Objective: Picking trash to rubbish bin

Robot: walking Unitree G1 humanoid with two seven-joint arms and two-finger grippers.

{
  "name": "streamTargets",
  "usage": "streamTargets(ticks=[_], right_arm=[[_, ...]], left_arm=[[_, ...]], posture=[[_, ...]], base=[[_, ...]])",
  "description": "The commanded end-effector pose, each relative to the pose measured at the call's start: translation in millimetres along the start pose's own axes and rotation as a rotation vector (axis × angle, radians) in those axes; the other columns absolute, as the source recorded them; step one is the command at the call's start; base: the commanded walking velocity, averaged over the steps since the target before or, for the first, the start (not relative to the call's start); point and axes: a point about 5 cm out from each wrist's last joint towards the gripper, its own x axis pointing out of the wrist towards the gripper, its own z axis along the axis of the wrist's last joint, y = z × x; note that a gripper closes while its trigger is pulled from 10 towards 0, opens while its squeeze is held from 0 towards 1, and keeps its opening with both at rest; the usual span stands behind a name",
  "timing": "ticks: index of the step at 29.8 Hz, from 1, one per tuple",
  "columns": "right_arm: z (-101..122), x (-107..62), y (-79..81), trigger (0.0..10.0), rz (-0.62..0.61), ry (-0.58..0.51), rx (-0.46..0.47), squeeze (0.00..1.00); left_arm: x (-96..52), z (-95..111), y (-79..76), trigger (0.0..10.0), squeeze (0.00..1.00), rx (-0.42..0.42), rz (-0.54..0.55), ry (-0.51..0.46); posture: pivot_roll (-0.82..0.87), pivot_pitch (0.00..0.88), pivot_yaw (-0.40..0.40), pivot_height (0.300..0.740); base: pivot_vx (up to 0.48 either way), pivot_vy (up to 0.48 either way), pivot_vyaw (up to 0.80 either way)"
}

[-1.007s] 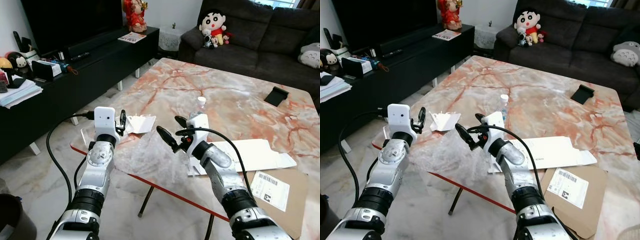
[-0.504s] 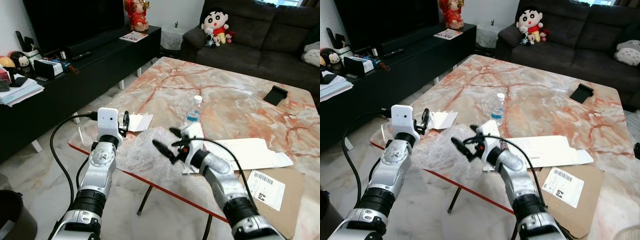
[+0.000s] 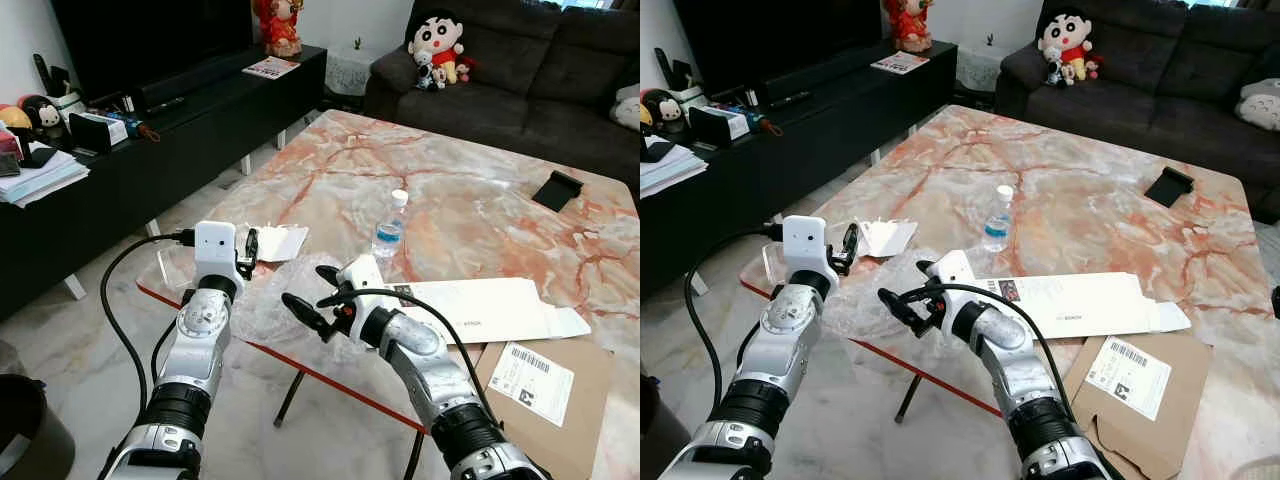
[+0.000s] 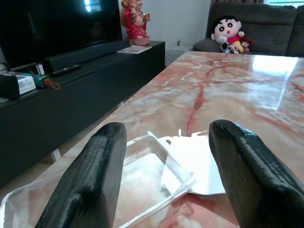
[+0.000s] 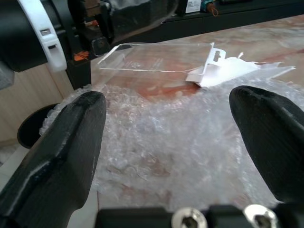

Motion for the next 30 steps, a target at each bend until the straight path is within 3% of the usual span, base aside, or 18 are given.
streamTargets(ticks=[1, 14, 30], right_arm=[[4.7, 0.8, -0.3, 10.0, -0.009, 0.000, -0.032, 0.00], [-14.7, -3.1, -14.5, 10.0, -0.172, 0.123, -0.036, 0.00], [-26.9, -2.1, -14.0, 10.0, -0.206, 0.206, -0.057, 0.00]], left_arm=[[1.8, 6.7, -2.4, 10.0, 0.00, -0.007, -0.012, -0.022], [2.1, 5.0, -4.5, 10.0, 0.00, -0.003, -0.019, -0.013], [1.2, 0.3, -7.4, 10.0, 0.00, 0.024, -0.040, 0.012]], posture=[[0.00, 0.000, -0.079, 0.740], [-0.01, 0.000, -0.083, 0.740], [0.00, 0.000, -0.084, 0.740]], base=[[0.000, 0.000, 0.00], [0.000, 0.000, 0.00], [0.000, 0.000, 0.00]])
